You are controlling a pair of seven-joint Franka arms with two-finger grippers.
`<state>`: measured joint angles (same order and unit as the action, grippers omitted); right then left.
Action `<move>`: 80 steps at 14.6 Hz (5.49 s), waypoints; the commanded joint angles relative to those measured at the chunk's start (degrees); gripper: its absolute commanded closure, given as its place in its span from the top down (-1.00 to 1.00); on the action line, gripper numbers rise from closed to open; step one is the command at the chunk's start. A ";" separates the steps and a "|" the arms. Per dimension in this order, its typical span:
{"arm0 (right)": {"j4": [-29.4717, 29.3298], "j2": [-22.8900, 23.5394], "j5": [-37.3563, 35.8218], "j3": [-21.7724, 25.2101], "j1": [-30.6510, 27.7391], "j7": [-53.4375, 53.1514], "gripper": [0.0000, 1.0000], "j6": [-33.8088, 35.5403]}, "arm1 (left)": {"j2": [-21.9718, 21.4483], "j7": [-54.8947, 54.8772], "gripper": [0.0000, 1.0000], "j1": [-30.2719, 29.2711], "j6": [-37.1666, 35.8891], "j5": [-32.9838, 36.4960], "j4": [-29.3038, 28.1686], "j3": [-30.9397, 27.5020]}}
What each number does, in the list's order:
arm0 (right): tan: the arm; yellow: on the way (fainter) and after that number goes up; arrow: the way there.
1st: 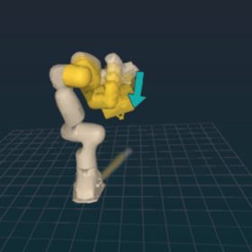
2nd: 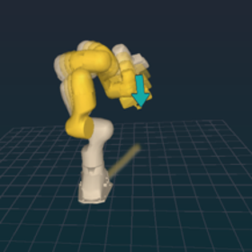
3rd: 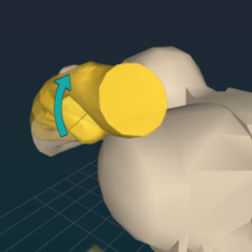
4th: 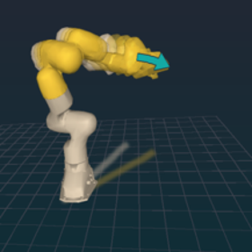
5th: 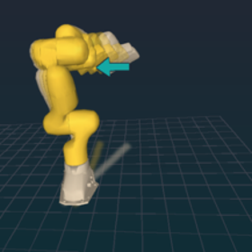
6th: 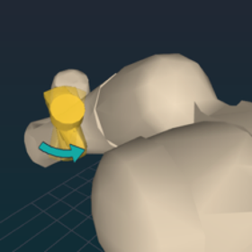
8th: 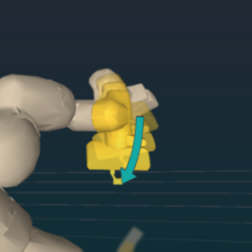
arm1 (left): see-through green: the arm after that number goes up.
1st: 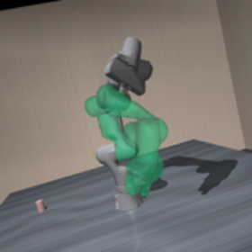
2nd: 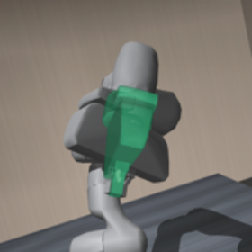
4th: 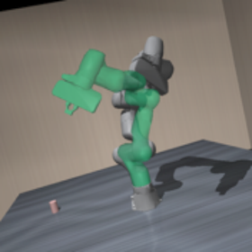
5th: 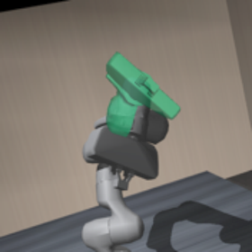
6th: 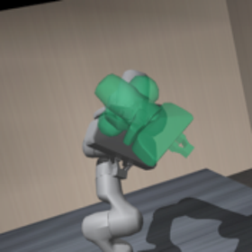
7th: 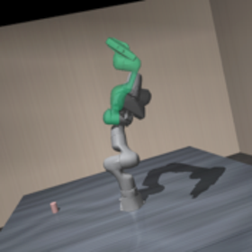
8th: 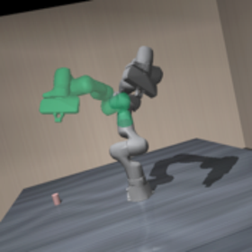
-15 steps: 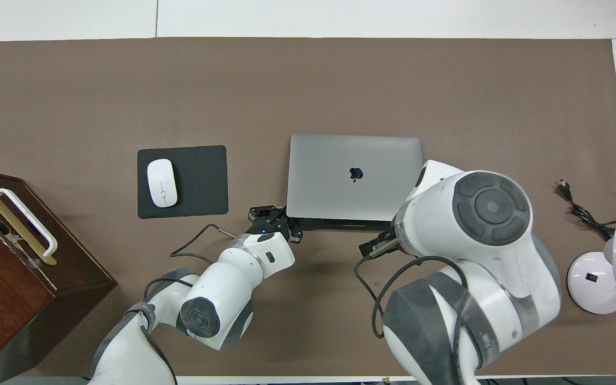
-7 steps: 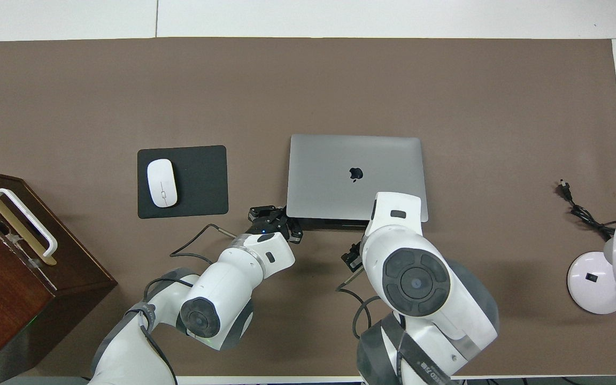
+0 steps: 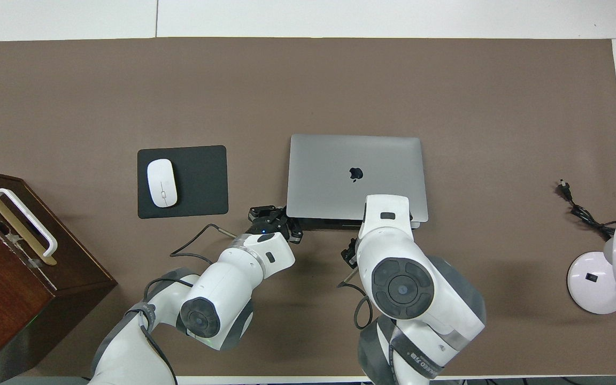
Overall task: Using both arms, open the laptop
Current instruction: 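Move the right gripper to the laptop lid's near edge, then lift the laptop lid upward and away with the right gripper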
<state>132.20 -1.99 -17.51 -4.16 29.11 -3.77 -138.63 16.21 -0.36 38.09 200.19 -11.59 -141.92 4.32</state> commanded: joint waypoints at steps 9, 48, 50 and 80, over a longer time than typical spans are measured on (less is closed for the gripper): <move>1.31 4.10 -11.76 0.12 -3.09 -0.45 1.00 -9.55 | 3.13 -0.52 -1.00 3.57 0.55 -2.03 1.21 -0.19; -29.97 15.79 -4.91 0.12 -11.09 17.64 1.00 0.91 | 4.62 -0.61 -1.00 4.44 0.46 -2.38 2.09 -0.28; -31.47 16.49 -4.64 0.12 -11.79 19.15 1.00 0.91 | 4.62 -0.61 -1.00 4.44 0.46 -2.39 2.09 -0.28; -42.99 14.66 10.99 -0.94 -14.25 23.28 1.00 25.67 | 4.71 -0.61 -1.00 4.44 0.55 -5.09 2.87 -0.37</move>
<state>88.96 14.39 -9.64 -4.88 15.57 18.58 -116.09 16.41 -1.20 39.57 200.66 -13.37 -141.86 3.50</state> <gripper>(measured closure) 0.000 0.991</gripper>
